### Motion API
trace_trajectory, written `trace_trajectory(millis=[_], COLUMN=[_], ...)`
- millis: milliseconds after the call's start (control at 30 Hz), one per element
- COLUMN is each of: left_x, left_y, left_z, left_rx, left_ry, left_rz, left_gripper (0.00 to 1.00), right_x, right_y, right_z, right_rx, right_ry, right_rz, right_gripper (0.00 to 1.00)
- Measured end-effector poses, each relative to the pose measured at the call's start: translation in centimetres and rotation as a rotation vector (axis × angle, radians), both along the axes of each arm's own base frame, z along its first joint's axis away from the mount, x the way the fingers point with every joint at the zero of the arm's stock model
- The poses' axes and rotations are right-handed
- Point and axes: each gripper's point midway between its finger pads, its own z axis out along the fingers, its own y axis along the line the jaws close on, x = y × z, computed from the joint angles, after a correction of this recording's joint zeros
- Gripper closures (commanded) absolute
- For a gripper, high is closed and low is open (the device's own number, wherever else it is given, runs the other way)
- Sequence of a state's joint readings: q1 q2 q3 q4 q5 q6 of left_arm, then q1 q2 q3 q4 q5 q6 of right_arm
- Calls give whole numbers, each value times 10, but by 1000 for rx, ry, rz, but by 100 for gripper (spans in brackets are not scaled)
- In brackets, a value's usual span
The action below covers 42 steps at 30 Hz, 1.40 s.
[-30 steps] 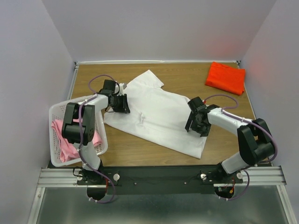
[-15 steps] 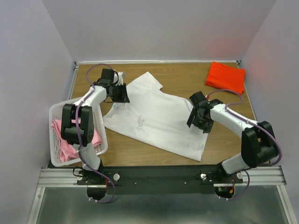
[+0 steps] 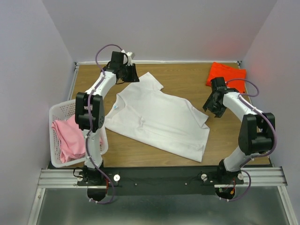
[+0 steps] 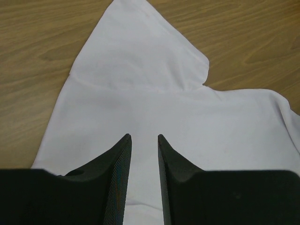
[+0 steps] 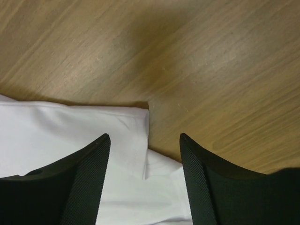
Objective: Fold and stack the t-shirts
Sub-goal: Fold the tshirt
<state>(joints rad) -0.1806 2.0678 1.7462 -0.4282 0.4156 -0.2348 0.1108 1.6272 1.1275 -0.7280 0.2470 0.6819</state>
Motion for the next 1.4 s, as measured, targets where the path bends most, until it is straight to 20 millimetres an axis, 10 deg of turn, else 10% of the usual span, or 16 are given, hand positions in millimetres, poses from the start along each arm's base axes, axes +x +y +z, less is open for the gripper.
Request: trace_trajectory(millis=[233,600,933,1400], left_x=[10,7,-60,-113], left_y=[-36,-25,14,40], left_z=[-17,-33,-99,-108], left_rx=[-3,33,168,236], left_ry=[7,31,198,217], left_rz=[-55,-29,4,33], left_gripper=[64,64,66,69], right_x=[9,-2,0,21], right_y=[-2,-2,-3,-11], right_z=[-16,-38,-49,-48], right_rx=[43,76,71,65], right_ry=[1,40,65,53], right_rz=[9,3,25,36], right_gripper=[39,47,67,89])
